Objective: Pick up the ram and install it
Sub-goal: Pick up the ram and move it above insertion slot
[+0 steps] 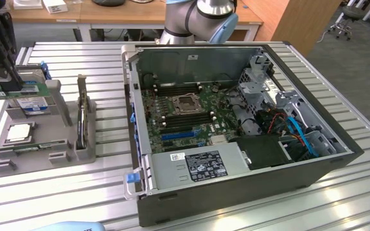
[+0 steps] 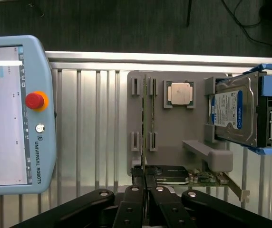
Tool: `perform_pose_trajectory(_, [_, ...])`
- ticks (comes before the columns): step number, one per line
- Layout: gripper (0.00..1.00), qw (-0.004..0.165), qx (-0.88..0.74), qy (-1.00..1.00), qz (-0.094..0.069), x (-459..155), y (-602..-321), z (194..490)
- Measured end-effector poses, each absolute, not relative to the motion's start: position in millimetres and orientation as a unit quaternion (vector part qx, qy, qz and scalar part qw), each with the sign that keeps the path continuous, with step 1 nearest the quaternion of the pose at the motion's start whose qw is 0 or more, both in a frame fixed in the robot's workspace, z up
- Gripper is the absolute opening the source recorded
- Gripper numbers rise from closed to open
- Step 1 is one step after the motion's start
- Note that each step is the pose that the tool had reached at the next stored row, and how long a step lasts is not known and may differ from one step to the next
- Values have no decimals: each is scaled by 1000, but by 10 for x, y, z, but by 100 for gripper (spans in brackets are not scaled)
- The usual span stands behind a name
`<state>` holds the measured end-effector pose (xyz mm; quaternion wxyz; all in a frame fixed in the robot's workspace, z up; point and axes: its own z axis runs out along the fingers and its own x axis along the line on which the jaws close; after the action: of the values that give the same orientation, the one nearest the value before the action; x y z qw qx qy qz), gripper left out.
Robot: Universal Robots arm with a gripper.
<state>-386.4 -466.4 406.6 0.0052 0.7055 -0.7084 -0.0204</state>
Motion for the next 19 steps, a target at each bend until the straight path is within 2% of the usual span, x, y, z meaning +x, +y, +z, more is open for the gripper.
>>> perform_pose_trajectory(19, [12,5,705,-708,-20,-3453,-4664,4066])
